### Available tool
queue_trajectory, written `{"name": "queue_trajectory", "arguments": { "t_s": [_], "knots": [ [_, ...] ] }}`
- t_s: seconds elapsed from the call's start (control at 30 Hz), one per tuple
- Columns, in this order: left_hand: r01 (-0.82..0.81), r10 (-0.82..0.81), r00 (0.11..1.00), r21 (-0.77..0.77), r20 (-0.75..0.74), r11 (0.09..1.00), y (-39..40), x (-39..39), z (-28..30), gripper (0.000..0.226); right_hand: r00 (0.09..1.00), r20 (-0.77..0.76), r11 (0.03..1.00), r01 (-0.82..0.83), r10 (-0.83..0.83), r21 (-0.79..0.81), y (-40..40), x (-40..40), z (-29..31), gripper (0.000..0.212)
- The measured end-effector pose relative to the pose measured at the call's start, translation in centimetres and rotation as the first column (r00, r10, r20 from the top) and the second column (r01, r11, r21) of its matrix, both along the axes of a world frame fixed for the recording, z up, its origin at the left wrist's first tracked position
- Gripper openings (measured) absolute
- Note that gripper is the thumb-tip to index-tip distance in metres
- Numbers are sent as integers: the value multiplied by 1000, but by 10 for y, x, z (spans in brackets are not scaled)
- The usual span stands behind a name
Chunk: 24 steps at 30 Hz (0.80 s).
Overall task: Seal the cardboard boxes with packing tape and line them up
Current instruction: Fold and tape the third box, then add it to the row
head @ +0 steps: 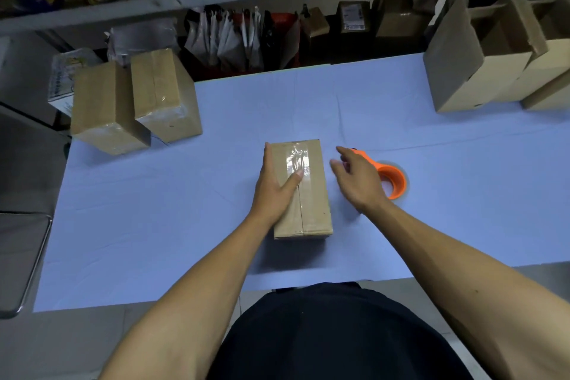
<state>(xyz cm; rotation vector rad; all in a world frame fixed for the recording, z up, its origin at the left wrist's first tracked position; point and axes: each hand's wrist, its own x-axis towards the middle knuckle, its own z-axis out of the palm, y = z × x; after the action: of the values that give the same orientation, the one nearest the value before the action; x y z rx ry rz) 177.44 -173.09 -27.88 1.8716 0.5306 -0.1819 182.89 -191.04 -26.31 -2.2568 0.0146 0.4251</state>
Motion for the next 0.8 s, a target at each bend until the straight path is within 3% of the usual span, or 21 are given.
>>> {"name": "queue_trajectory", "arguments": {
  "t_s": [0.07, 0.13, 0.2, 0.3, 0.5, 0.6, 0.67, 0.8],
  "knots": [
    [-2, 2, 1000, -13, -1, 1000, 0, 0, -1, 92, 991, 127, 954, 86, -51, -289, -23, 4, -10, 35],
    [-1, 1, 1000, -2, -3, 1000, -1, 0, 0, 90, 997, 45, 909, 82, -70, -408, -40, 4, -19, 38],
    [4, -4, 1000, 28, -8, 1000, -4, -2, -1, 87, 996, -75, 932, 21, -52, -363, -45, -2, -28, 49],
    [-9, 9, 1000, 49, -3, 999, -6, -5, -4, 81, 997, -83, 956, -30, 6, -293, -42, -10, -37, 70],
    [-60, 59, 998, 28, 21, 998, -10, 1, 1, 81, 986, 169, 990, 33, -9, -138, -38, 9, -9, 57],
    [-39, 39, 999, 38, -5, 999, -7, 9, 9, 81, 980, 51, 980, 193, -191, -41, -37, 29, 20, 47],
    [-1, 2, 1000, 114, -10, 993, -2, 17, 18, 77, 978, 59, 979, 199, -201, 41, -35, 37, 38, 41],
    [-119, 54, 966, 246, 254, 962, 4, 50, 57, 39, 976, 216, 999, 1, 10, -52, -30, 45, 66, 57]
  ]
}}
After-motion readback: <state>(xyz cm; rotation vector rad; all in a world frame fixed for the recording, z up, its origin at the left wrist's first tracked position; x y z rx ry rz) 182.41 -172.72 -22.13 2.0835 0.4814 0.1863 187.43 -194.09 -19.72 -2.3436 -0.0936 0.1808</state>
